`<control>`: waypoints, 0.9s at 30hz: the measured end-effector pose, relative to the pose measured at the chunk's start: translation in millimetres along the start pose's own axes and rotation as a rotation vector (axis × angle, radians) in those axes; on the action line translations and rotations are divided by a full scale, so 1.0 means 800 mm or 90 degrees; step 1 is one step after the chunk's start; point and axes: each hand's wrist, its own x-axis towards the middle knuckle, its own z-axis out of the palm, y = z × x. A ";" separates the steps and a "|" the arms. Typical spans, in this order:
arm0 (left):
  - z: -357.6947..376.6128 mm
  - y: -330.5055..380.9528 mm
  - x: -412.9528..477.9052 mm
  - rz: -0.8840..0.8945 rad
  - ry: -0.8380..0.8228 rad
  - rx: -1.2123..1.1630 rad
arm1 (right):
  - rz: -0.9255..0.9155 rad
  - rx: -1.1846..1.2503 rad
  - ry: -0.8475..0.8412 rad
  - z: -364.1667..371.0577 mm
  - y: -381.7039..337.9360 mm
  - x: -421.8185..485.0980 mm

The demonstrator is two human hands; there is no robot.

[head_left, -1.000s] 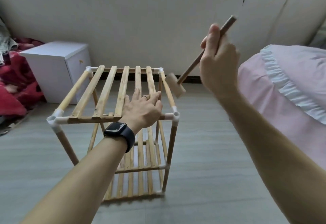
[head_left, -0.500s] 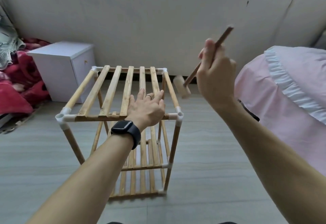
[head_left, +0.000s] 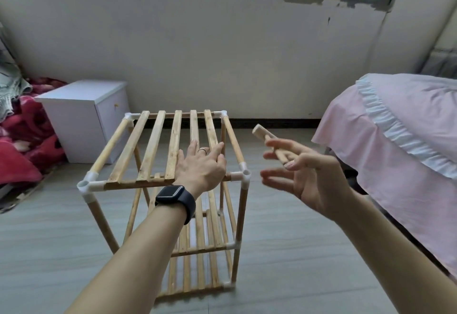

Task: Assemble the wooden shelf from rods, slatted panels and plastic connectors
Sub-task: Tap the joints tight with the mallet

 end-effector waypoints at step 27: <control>-0.005 0.002 -0.006 -0.032 -0.006 0.009 | -0.467 -0.778 0.283 -0.005 0.035 -0.048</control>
